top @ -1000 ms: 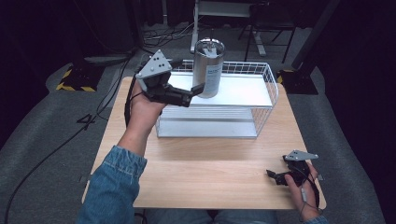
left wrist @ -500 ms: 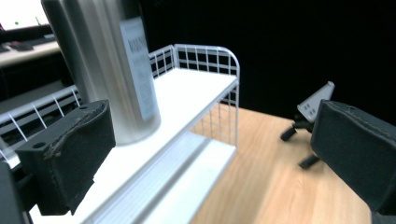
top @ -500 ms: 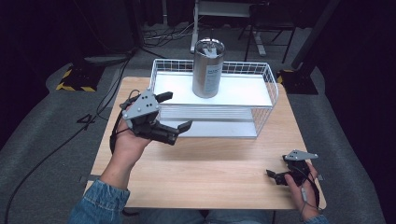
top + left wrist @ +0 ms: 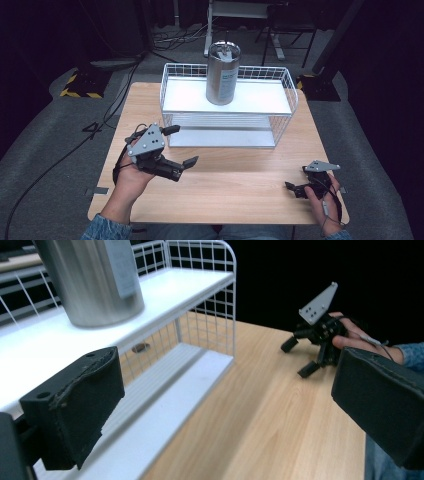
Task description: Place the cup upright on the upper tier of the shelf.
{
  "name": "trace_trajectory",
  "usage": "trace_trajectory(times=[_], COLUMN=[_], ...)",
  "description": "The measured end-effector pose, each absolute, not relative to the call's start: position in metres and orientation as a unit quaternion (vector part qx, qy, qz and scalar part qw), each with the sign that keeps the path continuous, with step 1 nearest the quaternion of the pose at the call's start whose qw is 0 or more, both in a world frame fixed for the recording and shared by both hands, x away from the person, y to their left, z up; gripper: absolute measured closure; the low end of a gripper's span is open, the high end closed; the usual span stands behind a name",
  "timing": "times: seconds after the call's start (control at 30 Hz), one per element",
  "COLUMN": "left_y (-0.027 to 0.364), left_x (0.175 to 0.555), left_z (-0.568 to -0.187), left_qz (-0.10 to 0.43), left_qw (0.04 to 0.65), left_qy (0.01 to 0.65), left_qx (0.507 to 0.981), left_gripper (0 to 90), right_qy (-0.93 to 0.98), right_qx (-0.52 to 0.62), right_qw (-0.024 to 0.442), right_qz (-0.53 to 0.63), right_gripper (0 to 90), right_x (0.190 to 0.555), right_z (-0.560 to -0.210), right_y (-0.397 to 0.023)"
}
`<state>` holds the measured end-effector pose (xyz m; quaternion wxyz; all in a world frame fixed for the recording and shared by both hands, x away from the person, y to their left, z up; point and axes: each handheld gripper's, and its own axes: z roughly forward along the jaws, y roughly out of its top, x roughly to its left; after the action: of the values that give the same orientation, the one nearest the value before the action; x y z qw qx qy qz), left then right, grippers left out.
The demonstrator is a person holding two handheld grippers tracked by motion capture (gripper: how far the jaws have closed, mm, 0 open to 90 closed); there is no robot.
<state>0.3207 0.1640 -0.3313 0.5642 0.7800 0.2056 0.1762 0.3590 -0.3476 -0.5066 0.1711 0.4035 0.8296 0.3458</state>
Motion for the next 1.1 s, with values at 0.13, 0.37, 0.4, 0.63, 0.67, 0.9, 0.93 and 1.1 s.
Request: trace_trajectory(times=[0.13,0.37,0.4,0.63,0.67,0.9,0.93,1.1], left_y=[0.171,0.180,0.183,0.191,0.191,0.196,0.196,0.197], left_x=[0.318,0.313,0.313,0.310,0.310,0.311,0.311,0.312], left_z=[-0.354,-0.380,-0.390,-0.422,-0.422,-0.455,-0.459,-0.475], left_qz=[0.167,0.156,0.149,0.132,0.132,0.118,0.114,0.113], left_qw=[0.549,0.547,0.546,0.533,0.533,0.513,0.509,0.479], left_qy=[0.211,0.223,0.229,0.252,0.252,0.278,0.283,0.299], left_qx=[0.791,0.791,0.792,0.797,0.797,0.804,0.805,0.818], left_gripper=[1.6,2.0,2.1,2.7,2.8,3.6,3.6,4.0], right_qy=[0.830,0.830,0.830,0.830,0.830,0.830,0.829,0.830], right_qx=[0.403,0.404,0.403,0.403,0.403,0.403,0.404,0.403], right_qw=[0.171,0.171,0.171,0.171,0.171,0.171,0.171,0.171], right_qz=[0.346,0.345,0.346,0.345,0.345,0.346,0.346,0.345], right_gripper=[0.3,0.2,0.3,0.2,0.2,0.3,0.3,0.3], right_x=[0.359,0.360,0.360,0.360,0.360,0.359,0.359,0.359], right_z=[-0.506,-0.506,-0.506,-0.506,-0.506,-0.507,-0.507,-0.506], right_y=[-0.347,-0.347,-0.347,-0.347,-0.347,-0.347,-0.347,-0.347])
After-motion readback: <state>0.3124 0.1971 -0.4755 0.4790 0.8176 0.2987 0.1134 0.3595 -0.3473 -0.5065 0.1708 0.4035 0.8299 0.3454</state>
